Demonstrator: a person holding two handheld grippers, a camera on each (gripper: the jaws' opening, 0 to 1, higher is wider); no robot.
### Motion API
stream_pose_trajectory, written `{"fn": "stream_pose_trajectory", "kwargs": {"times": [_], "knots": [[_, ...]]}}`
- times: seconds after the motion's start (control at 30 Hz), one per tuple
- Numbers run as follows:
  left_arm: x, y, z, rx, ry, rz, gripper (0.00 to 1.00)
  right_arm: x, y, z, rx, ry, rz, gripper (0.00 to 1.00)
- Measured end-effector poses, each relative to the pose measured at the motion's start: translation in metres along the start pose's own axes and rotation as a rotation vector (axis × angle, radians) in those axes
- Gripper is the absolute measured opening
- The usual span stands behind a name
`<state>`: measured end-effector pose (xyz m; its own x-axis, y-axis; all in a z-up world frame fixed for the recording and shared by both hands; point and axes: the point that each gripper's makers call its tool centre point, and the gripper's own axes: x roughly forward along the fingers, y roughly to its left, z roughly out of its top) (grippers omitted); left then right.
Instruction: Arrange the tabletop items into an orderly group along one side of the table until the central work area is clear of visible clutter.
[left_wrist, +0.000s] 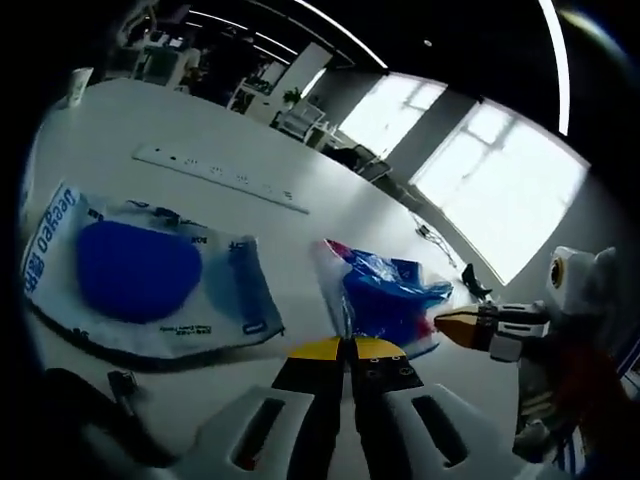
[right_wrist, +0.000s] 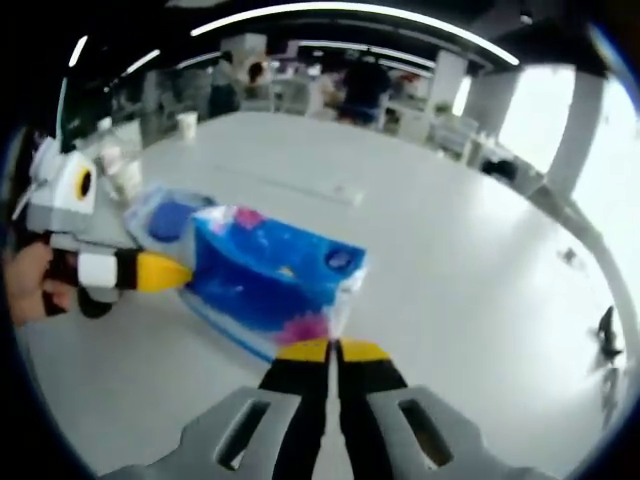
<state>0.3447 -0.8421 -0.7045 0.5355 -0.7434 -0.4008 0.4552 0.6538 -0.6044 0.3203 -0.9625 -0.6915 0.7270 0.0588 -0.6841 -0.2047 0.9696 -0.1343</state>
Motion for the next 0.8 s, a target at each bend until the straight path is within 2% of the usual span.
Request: {"fn": "stream_pose_trajectory", "kwargs": {"times": [0.2,0.43,0.53,0.8], "knots": [[0.009,0.004,0.003,-0.004,-0.005,0.038,0.01,0.016,-0.006,0.002,-0.008,0.007,0.006,0.00],[0.020,0.003,0.005,0.055,-0.018,0.091,0.02,0.031,-0.016,0.000,0.010,0.016,0.010,0.00],[0.022,0.009,0.002,0.080,-0.007,0.140,0.03,0.039,-0.017,0.001,0.010,0.014,0.024,0.00],[0.026,0.011,-0.003,0.167,0.003,0.167,0.06,0.047,-0.023,-0.009,-0.008,0.049,0.017,0.00]]}}
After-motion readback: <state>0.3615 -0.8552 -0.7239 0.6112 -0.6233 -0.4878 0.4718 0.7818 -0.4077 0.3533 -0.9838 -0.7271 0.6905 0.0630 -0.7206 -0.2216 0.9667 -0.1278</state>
